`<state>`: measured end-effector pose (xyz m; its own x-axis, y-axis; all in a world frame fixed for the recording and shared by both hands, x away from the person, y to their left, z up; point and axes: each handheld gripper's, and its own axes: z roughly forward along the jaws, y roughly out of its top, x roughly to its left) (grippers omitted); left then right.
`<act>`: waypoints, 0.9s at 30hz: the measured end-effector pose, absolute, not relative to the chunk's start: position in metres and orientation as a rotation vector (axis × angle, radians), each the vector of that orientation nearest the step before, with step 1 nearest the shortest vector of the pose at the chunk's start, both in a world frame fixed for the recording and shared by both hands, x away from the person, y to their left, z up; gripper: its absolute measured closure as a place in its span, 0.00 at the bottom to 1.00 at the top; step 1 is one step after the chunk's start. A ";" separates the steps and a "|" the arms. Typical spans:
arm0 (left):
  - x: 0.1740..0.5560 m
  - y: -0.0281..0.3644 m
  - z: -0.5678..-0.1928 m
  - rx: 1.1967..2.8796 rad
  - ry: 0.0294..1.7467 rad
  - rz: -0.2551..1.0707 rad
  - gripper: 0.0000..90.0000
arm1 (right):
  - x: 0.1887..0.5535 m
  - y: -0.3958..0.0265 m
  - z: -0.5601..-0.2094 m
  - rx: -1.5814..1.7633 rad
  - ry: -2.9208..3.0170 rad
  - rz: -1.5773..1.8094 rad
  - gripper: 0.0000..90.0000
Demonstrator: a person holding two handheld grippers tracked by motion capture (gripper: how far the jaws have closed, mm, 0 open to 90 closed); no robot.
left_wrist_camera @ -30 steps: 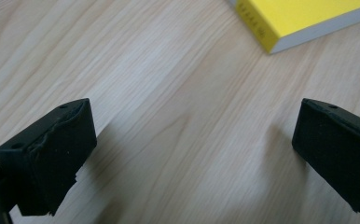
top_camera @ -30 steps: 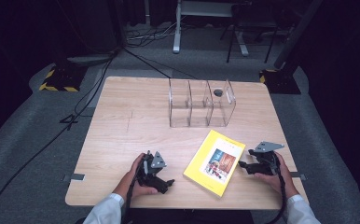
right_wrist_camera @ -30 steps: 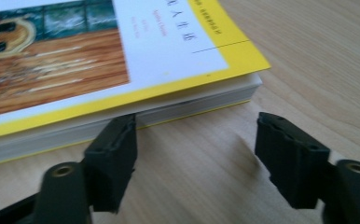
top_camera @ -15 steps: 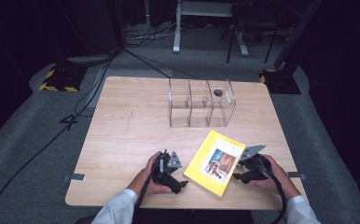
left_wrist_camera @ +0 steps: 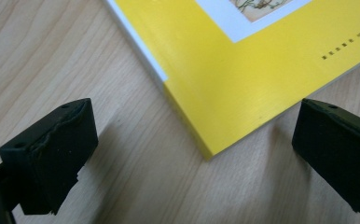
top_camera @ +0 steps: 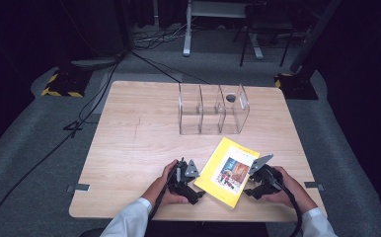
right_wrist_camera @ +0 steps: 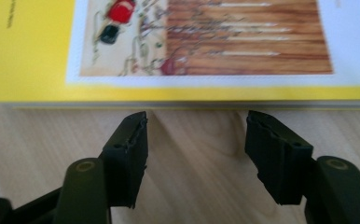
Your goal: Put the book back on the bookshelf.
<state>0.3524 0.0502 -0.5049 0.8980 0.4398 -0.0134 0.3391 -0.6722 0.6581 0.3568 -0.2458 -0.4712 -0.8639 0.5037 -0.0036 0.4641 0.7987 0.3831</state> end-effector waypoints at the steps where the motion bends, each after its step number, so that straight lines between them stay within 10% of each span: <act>1: 0.352 0.049 -0.505 2.366 0.549 0.187 0.01 | 0.354 -0.245 -0.471 0.774 2.886 0.561 0.42; 27: 0.344 0.052 -0.505 2.374 0.474 0.164 0.04 | 0.339 -0.245 -0.461 0.872 2.700 0.984 0.41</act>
<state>0.3439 0.0516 -0.5048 0.9251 0.3796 -0.0121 0.2909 -0.6879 0.6649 0.3391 -0.2454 -0.4610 -0.8227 0.5647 0.0652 0.4743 0.6188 0.6262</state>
